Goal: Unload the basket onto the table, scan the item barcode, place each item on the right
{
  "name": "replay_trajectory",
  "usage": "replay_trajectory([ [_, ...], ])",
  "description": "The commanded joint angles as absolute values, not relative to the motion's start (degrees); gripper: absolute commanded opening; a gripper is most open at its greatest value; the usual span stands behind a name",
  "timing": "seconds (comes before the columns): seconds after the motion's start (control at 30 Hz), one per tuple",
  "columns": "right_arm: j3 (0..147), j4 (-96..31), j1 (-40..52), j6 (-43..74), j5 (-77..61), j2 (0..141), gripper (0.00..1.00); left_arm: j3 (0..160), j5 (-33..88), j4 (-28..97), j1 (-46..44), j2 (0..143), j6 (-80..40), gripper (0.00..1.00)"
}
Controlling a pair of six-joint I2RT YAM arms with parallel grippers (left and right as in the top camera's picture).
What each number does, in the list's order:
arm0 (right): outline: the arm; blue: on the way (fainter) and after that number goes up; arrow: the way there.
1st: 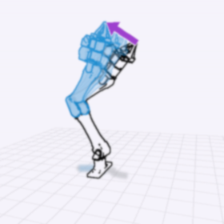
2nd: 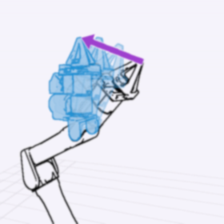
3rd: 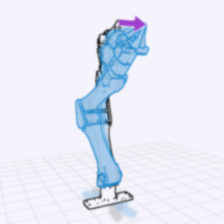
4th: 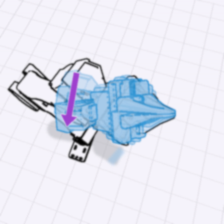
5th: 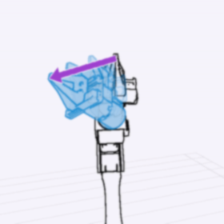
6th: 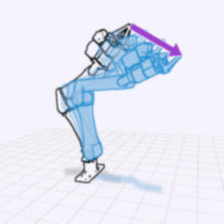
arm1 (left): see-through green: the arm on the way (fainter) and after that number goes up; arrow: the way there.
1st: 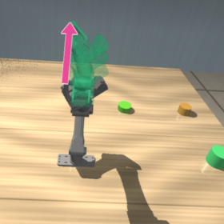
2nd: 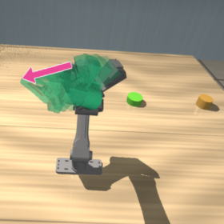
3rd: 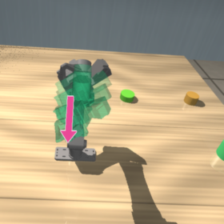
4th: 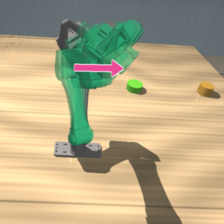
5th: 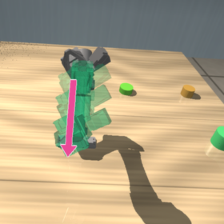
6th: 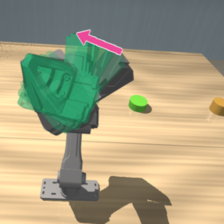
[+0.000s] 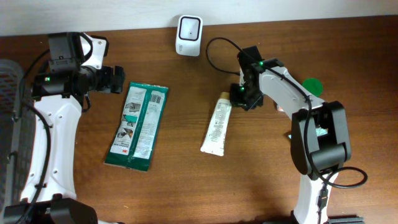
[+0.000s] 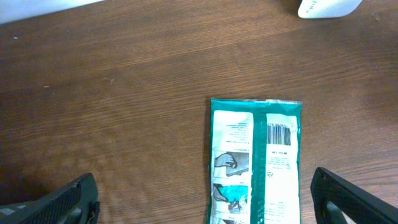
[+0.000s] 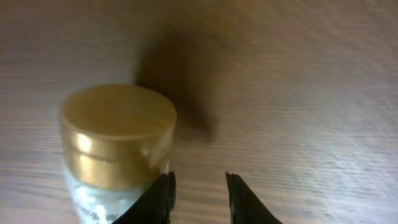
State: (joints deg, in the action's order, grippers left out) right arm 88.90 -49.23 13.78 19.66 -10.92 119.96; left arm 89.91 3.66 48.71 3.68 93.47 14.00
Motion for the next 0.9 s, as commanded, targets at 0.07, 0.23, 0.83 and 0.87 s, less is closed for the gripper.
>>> replay_trajectory([
  [0.07, 88.66, -44.73, 16.21, 14.22, -14.85, 119.81, 0.27, 90.15, 4.29, 48.69, 3.92, 93.25, 14.90, 0.99],
  [0.23, 93.43, -53.36, 12.38, 6.11, -24.38, 119.44, 0.33, 90.15, 4.29, 48.69, 3.92, 93.25, 14.90, 0.99],
  [0.83, 75.16, -45.17, 16.16, 20.01, -33.82, 119.96, 0.16, 90.15, 4.29, 48.69, 3.92, 93.25, 14.90, 0.99],
  [0.87, 75.18, -45.04, 16.16, 20.01, -33.89, 119.94, 0.06, 90.15, 4.27, 48.69, 3.92, 93.25, 14.90, 0.99],
])
